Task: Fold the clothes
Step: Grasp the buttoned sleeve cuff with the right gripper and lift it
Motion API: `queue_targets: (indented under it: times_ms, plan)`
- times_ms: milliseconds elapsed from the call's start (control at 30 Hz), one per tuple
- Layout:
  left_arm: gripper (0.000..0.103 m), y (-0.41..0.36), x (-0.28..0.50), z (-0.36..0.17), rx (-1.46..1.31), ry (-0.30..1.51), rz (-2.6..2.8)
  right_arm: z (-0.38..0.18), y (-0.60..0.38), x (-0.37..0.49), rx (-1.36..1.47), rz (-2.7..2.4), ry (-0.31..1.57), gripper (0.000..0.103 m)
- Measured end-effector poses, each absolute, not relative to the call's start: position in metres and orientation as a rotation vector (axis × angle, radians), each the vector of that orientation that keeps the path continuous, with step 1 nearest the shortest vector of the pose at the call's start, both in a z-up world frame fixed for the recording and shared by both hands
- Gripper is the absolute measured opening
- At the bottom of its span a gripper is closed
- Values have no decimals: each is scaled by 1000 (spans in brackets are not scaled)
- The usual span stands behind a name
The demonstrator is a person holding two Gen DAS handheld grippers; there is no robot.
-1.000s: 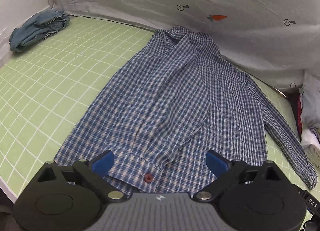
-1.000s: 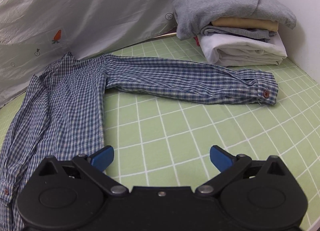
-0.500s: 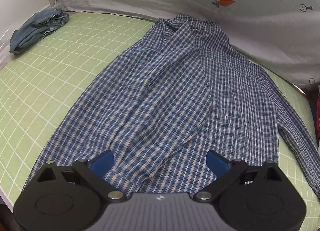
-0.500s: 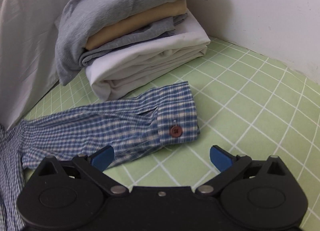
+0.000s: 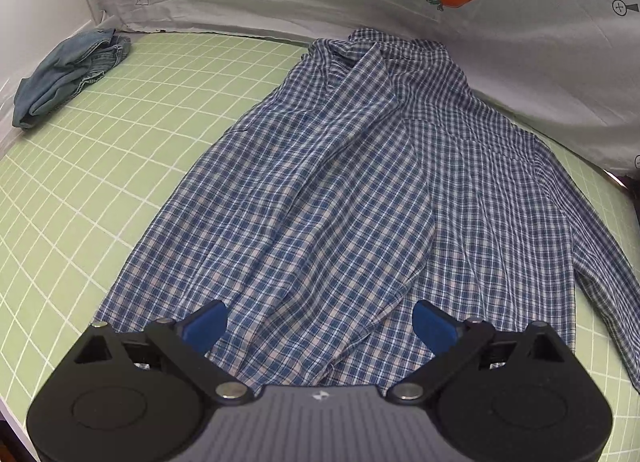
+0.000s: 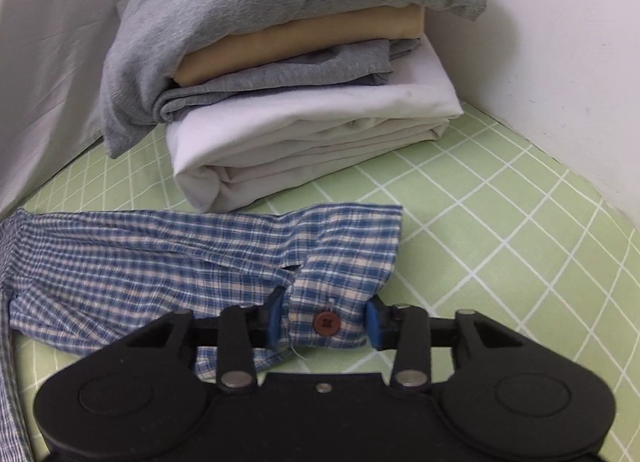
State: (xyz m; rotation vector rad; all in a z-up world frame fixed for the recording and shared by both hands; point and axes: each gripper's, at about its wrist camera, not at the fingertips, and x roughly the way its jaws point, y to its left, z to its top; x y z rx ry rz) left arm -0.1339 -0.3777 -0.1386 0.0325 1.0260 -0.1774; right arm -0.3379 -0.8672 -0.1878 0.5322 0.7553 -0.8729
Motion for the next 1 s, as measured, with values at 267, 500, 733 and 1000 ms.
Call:
queue_targets:
  times_ms: [267, 500, 733, 1000]
  plan:
    - [98, -348, -121, -129, 78, 1002, -169, -145, -817, -333, 319, -817, 689, 28]
    - [98, -319, -100, -122, 90, 1007, -179, -107, -756, -306, 190, -733, 608, 28]
    - [98, -300, -71, -128, 99, 1017, -184, -96, -698, -251, 119, -617, 592, 28]
    - [98, -298, -15, -147, 89, 1032, -181, -108, -645, -155, 77, -412, 624, 27]
